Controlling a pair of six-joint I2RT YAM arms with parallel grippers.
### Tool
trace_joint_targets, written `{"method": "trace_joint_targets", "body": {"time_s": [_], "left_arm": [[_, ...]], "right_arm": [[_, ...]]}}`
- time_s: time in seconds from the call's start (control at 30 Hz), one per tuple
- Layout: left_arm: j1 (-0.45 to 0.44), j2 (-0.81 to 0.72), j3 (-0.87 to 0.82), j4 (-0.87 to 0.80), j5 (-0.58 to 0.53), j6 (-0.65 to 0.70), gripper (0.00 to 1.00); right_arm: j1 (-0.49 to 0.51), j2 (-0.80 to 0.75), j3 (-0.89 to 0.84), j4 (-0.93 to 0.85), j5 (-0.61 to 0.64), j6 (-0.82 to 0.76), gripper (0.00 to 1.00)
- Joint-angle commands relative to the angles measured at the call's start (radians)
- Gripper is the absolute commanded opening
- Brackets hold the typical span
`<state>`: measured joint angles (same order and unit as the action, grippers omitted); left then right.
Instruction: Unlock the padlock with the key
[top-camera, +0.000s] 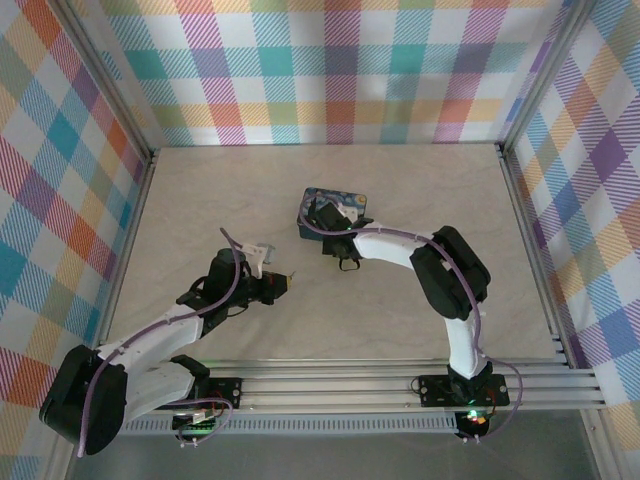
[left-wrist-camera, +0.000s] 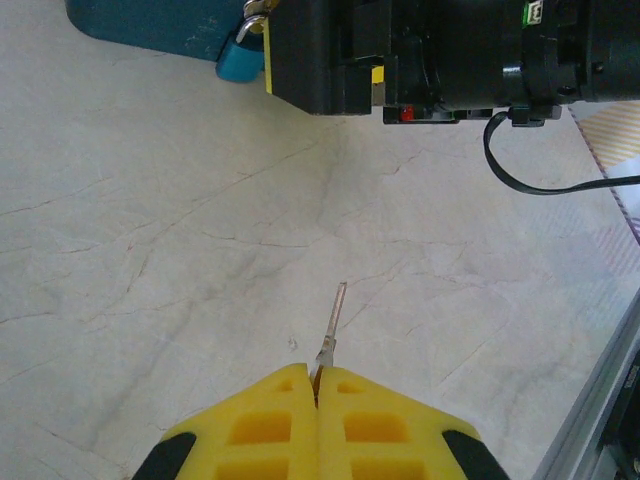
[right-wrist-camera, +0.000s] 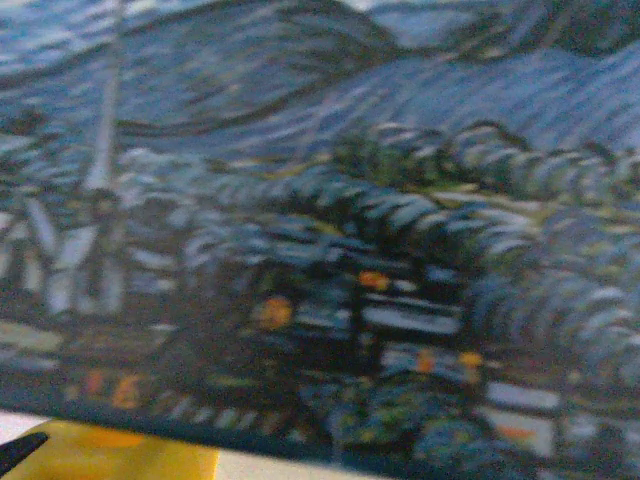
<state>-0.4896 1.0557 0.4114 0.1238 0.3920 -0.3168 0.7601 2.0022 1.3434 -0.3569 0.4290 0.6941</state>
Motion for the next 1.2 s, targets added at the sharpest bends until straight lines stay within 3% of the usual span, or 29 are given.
{"method": "trace_joint_targets", "body": {"time_s": [0.0,0.6,1.17], "left_arm": [[-0.007,-0.001,0.001,0.041,0.013,0.013,0.00],[-0.007,0.009,-0.017,0.050,0.014,0.021,0.00],[-0.007,-0.028,-0.016,0.017,0.030,0.024,0.00]], "right_arm": [[0.013,-0.035,0.016,0.016,-0.027,-0.024,0.54],[0.052,0.097,0.166,-0.055,0.040,0.011,0.54],[0.047,0.182,0.252,-0.068,0.097,0.023,0.46]]}}
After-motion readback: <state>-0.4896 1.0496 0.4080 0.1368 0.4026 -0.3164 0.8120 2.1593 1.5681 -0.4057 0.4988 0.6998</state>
